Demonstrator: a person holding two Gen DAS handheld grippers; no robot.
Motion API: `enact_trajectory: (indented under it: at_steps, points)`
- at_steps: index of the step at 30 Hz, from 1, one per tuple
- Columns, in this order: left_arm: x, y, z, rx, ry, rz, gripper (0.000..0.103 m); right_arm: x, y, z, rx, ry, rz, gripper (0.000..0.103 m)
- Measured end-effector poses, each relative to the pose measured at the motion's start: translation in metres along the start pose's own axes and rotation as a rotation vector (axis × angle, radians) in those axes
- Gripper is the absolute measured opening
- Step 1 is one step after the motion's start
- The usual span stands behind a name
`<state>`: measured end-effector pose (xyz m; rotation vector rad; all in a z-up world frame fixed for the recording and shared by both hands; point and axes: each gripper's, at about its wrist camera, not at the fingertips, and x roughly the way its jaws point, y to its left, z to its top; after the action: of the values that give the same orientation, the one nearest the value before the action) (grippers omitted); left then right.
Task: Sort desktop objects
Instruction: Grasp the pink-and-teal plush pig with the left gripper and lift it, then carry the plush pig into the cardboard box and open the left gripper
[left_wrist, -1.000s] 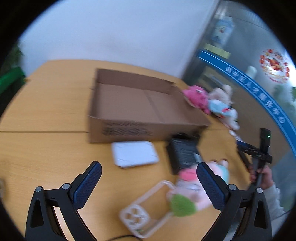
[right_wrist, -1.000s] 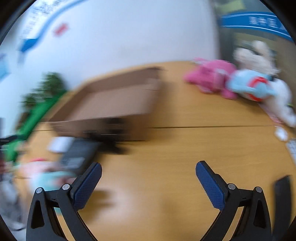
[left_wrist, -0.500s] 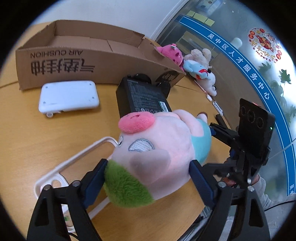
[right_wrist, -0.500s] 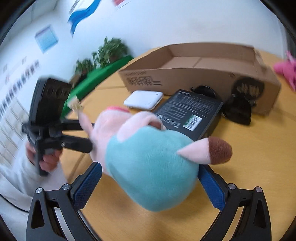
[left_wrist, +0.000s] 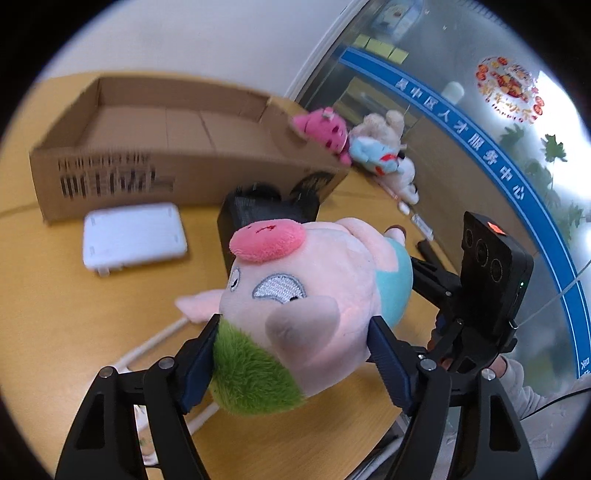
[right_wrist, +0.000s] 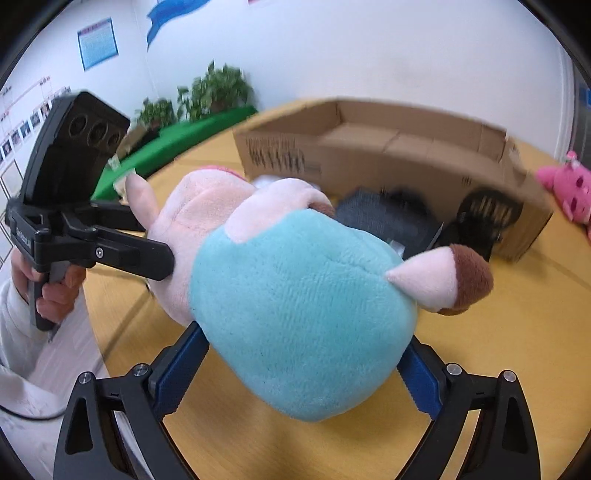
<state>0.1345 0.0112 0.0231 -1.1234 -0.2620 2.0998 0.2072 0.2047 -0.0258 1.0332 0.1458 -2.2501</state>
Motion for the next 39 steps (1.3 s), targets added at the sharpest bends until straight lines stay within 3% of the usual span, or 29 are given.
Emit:
enact_trajectory:
  at_steps: [11,20,27,32,39]
  points:
    - [-0.089,-0.030,0.124,0.197,-0.291,0.058,0.077,-0.070,0.010,0.147,-0.169,-0.284,-0.137,0.096]
    - [-0.129,-0.027,0.214,0.260,-0.421,0.128,0.077,-0.082,-0.002,0.255,-0.222,-0.400,-0.114,0.096]
    - [-0.131,0.009,0.267,0.208,-0.439,0.142,0.077,-0.046,-0.026,0.332,-0.222,-0.414,-0.084,0.096]
    - [-0.091,0.066,0.301,0.103,-0.382,0.133,0.077,0.013,-0.062,0.368,-0.169,-0.340,-0.058,0.096]
    - [-0.011,0.143,0.325,-0.045,-0.257,0.171,0.077,0.125,-0.127,0.379,-0.062,-0.191,-0.012,0.096]
